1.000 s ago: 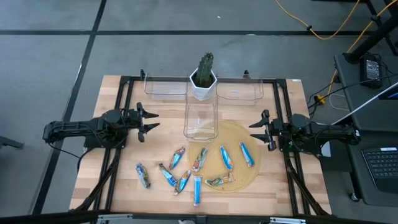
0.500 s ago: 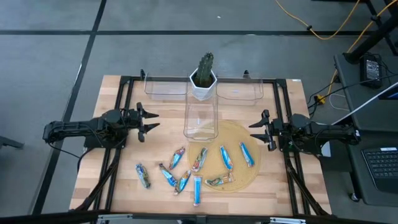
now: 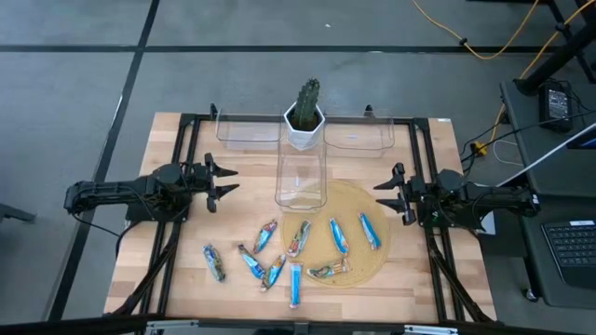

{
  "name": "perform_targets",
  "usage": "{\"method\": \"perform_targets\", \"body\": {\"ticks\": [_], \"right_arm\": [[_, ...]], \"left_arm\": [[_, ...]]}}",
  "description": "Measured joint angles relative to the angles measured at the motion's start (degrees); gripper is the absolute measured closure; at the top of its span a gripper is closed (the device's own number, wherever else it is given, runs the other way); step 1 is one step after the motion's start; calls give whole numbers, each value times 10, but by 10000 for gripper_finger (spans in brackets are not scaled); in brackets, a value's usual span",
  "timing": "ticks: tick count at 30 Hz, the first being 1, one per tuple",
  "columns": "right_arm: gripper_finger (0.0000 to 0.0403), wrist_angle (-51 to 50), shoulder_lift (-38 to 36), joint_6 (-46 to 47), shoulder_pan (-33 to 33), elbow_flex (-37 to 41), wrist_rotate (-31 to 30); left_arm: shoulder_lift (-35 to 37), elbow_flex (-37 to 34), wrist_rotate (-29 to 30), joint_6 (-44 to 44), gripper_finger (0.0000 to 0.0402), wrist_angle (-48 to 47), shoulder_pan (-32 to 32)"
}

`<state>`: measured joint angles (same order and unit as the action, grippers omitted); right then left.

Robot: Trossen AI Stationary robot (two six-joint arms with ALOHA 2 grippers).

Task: Pick and place Granola Bars by type
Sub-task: Put the red green granola bar into the right transparent bin

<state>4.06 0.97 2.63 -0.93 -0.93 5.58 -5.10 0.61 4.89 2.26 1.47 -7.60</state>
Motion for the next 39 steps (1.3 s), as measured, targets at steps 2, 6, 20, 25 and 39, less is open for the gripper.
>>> {"method": "perform_targets", "body": {"ticks": [2, 6, 20, 25, 39], "right_arm": [[212, -5, 0, 0, 0, 0, 0], [212, -12, 0, 0, 0, -1, 0], [212, -15, 0, -1, 0, -1, 0], [212, -24, 0, -31, 0, -1, -1], [212, -20, 0, 49, 0, -1, -1]], "left_arm": [[0, 0, 0, 0, 210, 0, 0], [0, 0, 0, 0, 212, 0, 0], [0, 0, 0, 0, 212, 0, 0], [0, 0, 0, 0, 211, 0, 0], [0, 0, 0, 0, 212, 0, 0]]}}
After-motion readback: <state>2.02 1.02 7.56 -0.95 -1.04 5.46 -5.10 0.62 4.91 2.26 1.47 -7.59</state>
